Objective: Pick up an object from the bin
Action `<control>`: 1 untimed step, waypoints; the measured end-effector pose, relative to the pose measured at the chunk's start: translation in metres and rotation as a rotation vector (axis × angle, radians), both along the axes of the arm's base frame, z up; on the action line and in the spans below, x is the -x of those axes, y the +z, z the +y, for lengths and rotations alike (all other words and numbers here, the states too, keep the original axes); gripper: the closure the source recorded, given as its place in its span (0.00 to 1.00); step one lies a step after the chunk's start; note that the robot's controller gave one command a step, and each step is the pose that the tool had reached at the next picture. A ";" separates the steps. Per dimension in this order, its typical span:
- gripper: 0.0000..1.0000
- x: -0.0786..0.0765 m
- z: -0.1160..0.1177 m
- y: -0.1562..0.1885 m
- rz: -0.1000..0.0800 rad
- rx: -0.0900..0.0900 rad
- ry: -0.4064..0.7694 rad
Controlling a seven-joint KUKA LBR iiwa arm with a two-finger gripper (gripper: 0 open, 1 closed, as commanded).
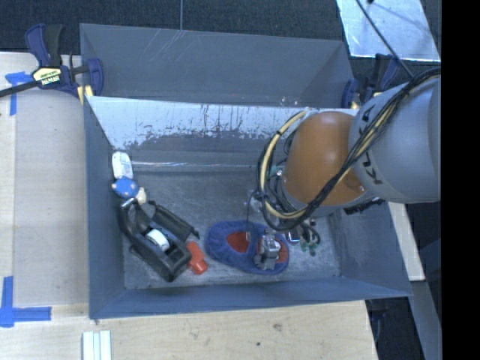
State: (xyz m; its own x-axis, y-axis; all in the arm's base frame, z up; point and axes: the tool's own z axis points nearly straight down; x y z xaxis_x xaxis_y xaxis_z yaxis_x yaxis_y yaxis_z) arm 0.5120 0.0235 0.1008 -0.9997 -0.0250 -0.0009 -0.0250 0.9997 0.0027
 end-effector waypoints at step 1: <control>0.00 0.016 0.016 0.004 0.005 0.003 -0.230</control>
Offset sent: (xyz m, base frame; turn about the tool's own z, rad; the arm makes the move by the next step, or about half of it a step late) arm -0.0157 0.0162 0.0036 0.2319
